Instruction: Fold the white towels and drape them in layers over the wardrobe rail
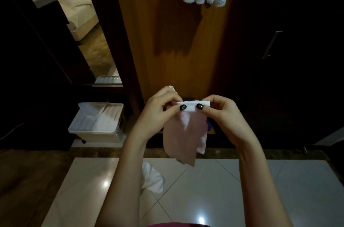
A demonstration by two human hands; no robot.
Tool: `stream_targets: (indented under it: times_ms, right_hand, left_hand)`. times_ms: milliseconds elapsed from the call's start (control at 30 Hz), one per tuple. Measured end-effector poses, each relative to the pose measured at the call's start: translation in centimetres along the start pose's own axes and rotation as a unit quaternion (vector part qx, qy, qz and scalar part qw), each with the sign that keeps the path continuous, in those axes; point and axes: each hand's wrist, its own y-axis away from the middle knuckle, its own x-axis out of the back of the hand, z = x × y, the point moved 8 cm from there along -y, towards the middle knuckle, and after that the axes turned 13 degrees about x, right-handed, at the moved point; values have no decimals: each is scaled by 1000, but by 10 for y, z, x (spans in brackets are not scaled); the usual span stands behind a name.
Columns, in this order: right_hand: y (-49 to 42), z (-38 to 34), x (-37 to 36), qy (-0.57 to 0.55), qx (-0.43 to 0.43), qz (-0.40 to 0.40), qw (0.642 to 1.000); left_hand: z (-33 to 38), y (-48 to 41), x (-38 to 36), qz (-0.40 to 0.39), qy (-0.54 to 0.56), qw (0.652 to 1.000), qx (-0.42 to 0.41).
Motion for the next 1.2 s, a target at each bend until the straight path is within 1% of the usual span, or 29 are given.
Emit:
stream_targets:
  times_ms: [167,367,500,633,733,833,900,1000,1067,1133,1200]
  right_hand:
    - [-7,-7,-9,-39,57,15,998]
    - [-8,-10,-10,-57,94,43,993]
    - [-11,-8,-4,-52,91,49,993]
    - [-13,-9,3,-37,91,63,993]
    - [-13,-7,4,-29,82,65,994]
    - [-13,-1,2,-80,31,47,995]
    - [-14,-3,1,-86,39,37,995]
    - [-15,-16,-2,-81,80,46,992]
    - [-16,-24,-7,-67,104,32,992]
    - [-19,-26,-8,-62,104,21,992]
    - [-19,-26,-9,-89,88,2,992]
  left_hand:
    - [7,-6,10,21,-31,999,-5]
    - [1,-11,10,14,-34,999,17]
    - [-8,-11,5,14,-21,999,43]
    - [3,-11,5,28,-8,1000,6]
    - [13,-10,1,14,0,1000,-12]
    - [15,-11,4,3,18,1000,-16]
    - [15,-13,8,-3,29,999,-13]
    - [17,-13,5,-21,46,999,1]
    - [21,-12,2,-35,54,998,3]
    - [24,-11,-1,-56,65,996,4]
    - [28,-9,-2,-79,83,993,4]
